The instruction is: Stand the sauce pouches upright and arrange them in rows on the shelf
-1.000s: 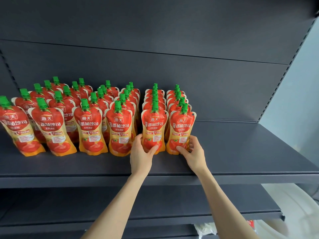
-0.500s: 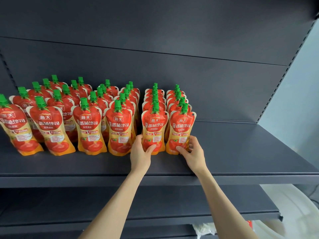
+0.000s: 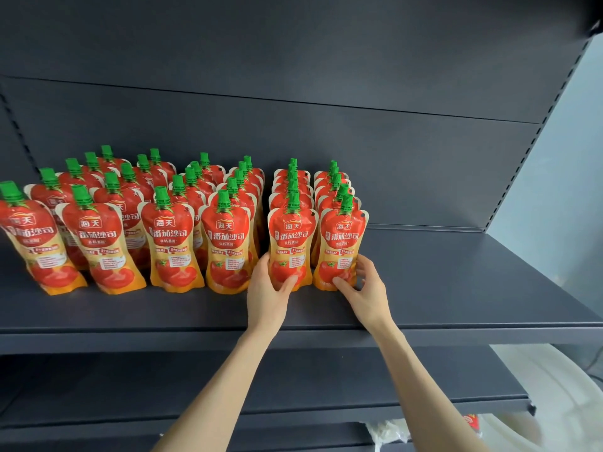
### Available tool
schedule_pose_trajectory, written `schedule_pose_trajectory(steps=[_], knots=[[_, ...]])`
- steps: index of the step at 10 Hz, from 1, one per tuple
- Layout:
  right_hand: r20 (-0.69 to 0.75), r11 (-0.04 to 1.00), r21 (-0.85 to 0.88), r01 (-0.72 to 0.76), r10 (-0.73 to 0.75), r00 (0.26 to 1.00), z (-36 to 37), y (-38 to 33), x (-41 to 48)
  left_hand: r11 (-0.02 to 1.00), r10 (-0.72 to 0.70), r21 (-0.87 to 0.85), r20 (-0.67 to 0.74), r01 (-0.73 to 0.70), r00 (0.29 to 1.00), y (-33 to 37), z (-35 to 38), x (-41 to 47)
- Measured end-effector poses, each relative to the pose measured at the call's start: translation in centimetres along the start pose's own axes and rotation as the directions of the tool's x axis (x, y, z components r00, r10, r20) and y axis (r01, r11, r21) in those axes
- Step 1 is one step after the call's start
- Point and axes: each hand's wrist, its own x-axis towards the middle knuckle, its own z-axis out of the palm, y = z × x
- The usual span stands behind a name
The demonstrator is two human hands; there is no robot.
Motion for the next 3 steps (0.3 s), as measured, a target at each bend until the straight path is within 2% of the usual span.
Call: schedule_pose_trajectory(steps=[1,3], knots=[[-0.035,0.995,-0.095,0.033,-0.036,0.999,-0.4,0.0,-0.5,0.998,0.049,0.032,-0.031,-0.048,0.998,-0.2,-0.3,-0.9],[-0.126,0.993,-0.056,0.102,-0.109,0.986,-1.3,-2.5,-2.1,0.975,0.219,0.074,-0.114,-0.211,0.969,1.3,-3.6,-3.0]])
